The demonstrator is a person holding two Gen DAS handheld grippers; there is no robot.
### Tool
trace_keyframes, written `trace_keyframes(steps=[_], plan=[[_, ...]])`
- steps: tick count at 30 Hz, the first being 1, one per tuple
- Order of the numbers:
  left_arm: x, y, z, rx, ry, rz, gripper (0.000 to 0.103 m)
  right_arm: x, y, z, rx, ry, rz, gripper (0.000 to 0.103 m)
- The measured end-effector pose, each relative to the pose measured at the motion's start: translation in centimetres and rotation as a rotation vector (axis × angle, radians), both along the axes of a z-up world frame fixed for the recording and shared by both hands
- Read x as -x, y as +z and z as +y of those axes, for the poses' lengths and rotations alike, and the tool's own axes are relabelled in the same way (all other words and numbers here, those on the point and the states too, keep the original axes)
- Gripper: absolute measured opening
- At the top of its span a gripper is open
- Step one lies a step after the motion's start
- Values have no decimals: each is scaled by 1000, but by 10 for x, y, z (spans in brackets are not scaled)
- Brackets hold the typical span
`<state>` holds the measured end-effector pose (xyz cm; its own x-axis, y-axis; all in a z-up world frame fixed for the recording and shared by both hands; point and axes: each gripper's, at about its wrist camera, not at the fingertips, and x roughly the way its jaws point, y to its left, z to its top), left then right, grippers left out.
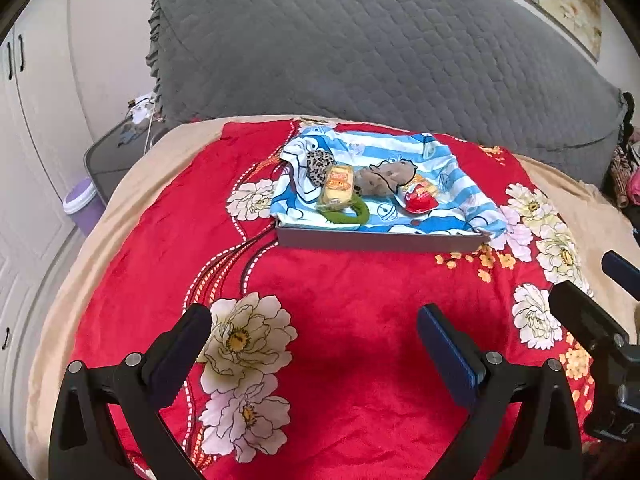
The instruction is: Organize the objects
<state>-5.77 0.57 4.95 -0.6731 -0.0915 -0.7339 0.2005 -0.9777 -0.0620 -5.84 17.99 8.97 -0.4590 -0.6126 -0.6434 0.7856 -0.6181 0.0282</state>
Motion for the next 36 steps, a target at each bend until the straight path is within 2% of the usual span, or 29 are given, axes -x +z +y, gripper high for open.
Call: trace_keyframes(steps=[3,11,36], plan=[[-3,-2,0,-9,1,-7,102,-6,1,4,5,1,11,102],[-7,-7,3,33,-2,6,102,-6,-6,10,13,-20,1,102],[-1,-67,-3,19,10,-47,102,-3,-78,3,-72,-24,-64,102]])
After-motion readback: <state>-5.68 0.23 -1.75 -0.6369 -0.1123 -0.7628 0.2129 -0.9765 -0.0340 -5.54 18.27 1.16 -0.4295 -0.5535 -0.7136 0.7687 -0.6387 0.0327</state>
